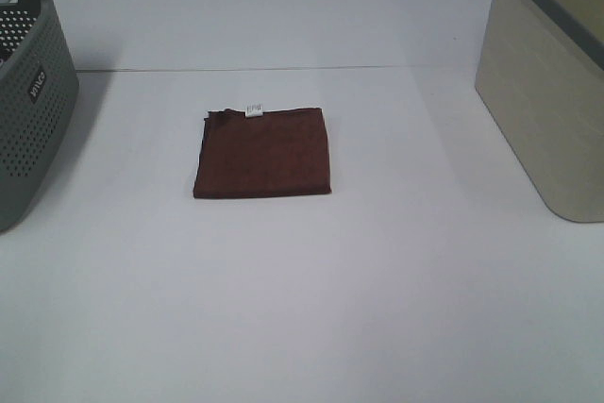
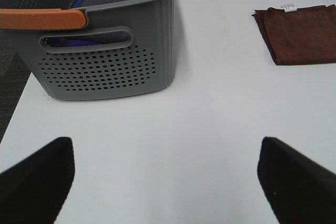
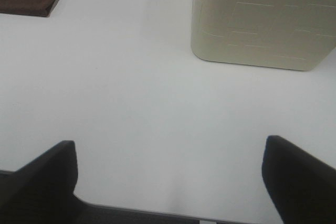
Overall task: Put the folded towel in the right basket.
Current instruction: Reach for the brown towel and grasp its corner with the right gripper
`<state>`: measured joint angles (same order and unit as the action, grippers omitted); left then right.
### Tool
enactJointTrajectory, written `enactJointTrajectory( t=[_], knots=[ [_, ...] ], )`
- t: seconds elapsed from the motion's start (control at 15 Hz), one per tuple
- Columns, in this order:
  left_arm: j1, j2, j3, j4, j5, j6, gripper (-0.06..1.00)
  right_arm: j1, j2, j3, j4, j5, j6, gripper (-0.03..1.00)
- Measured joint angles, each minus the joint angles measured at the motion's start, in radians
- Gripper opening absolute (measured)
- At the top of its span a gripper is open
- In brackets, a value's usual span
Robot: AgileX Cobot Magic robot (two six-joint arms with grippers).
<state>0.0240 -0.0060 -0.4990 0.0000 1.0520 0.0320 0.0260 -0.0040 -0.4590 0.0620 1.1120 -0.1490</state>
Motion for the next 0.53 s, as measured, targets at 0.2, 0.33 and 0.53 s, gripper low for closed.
enactJointTrajectory(
  t=[0.2, 0.33, 0.53],
  knots=[
    [0.0, 0.0, 0.0, 0.0, 0.0, 0.0, 0.88, 0.0, 0.0, 0.0, 0.0, 0.0, 0.0, 0.91],
    [0.0, 0.0, 0.0, 0.0, 0.0, 0.0, 0.88, 0.0, 0.0, 0.0, 0.0, 0.0, 0.0, 0.91],
    [0.0, 0.0, 0.0, 0.0, 0.0, 0.0, 0.88, 0.0, 0.0, 0.0, 0.0, 0.0, 0.0, 0.91]
  ],
)
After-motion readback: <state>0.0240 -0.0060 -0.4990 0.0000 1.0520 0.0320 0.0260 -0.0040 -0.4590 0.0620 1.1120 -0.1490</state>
